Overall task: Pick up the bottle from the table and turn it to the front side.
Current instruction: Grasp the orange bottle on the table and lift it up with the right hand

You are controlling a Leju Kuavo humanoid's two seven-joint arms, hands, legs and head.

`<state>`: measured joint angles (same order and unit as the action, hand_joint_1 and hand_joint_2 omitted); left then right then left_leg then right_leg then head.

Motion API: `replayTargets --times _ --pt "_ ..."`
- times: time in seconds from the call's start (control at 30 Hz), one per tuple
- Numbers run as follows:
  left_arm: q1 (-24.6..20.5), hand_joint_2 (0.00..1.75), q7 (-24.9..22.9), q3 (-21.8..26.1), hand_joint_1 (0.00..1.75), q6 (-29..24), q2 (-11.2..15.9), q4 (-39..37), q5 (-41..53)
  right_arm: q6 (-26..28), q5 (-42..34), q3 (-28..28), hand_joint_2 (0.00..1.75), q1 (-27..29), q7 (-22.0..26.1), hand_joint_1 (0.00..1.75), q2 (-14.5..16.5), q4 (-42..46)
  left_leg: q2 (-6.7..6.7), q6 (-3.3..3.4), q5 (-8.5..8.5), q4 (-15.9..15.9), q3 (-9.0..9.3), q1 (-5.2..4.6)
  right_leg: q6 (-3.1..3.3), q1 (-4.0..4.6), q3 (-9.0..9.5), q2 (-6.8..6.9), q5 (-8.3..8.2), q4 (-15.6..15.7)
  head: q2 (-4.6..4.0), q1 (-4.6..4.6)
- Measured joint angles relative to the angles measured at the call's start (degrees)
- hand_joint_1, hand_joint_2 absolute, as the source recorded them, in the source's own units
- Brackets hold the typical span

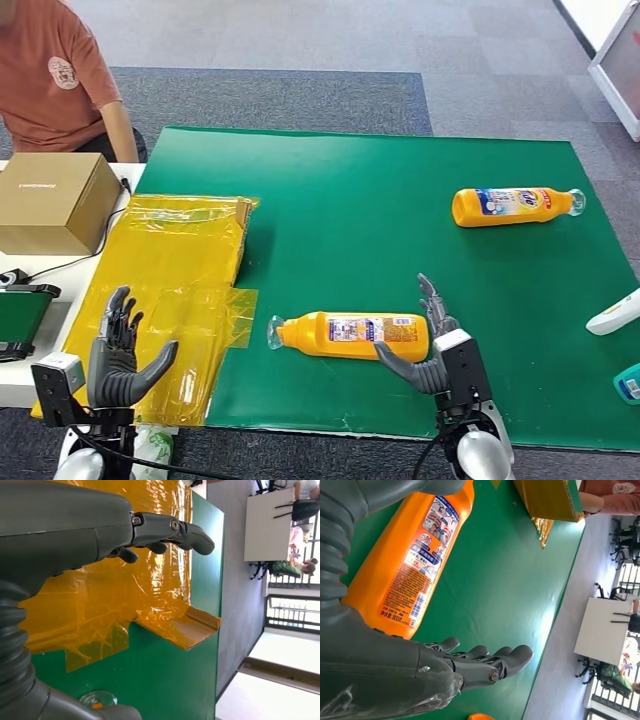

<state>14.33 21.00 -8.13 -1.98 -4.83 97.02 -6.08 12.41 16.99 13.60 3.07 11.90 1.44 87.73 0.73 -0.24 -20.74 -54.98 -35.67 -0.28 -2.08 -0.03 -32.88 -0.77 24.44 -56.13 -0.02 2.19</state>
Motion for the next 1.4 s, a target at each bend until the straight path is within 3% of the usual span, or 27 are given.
replayTargets --times 0.53,0.6,0.77,0.9,1.13,1.4 --pt "0.0 1.75 -0.7 0.0 0.0 0.6 -0.1 0.4 0.7 3.7 10.4 0.0 1.75 0.0 -3.9 0.0 0.0 0.0 0.0 0.0 0.0 0.0 0.0 0.0 0.0 0.0 0.01 0.0 0.0 0.0 0.01 0.0" --pt "0.1 1.75 -1.2 0.1 0.0 1.2 -0.2 0.7 1.3 4.5 18.6 0.5 1.75 -0.1 -8.3 0.0 -0.3 -0.2 0.0 0.0 0.0 0.0 0.0 0.0 0.0 0.0 0.01 0.0 0.0 0.0 0.02 0.0" --pt "0.2 1.75 -3.4 1.2 0.0 4.4 -1.4 2.0 3.5 1.7 48.7 2.8 1.75 -1.3 -23.8 0.0 -1.6 -4.0 0.0 0.0 0.01 0.0 -0.01 0.0 0.0 0.0 0.01 0.0 -0.01 0.0 0.01 -0.01" --pt "-0.8 1.75 -4.3 1.5 0.0 5.7 -2.1 2.6 4.0 -0.8 59.2 5.3 1.75 -3.9 -27.5 0.0 -2.0 -8.8 0.0 -0.01 0.05 0.0 0.0 0.0 -0.01 0.0 0.01 0.0 -0.04 0.0 0.01 -0.01" --pt "-1.9 1.75 -4.5 1.7 0.0 6.7 -2.6 2.7 4.1 -1.9 64.3 8.6 1.75 -9.1 -28.2 0.0 -2.1 -15.8 -0.02 -0.02 0.09 0.0 0.04 0.02 0.03 0.02 0.02 -0.01 -0.07 0.0 0.02 -0.01" --pt "-2.9 1.75 -4.5 1.7 0.0 7.9 -2.6 2.5 3.6 1.4 65.1 10.6 1.75 -16.1 -27.5 0.0 -1.7 -25.6 -0.02 0.0 0.14 0.0 0.12 0.01 -0.05 0.01 0.08 -0.01 -0.15 0.0 0.01 -0.01"
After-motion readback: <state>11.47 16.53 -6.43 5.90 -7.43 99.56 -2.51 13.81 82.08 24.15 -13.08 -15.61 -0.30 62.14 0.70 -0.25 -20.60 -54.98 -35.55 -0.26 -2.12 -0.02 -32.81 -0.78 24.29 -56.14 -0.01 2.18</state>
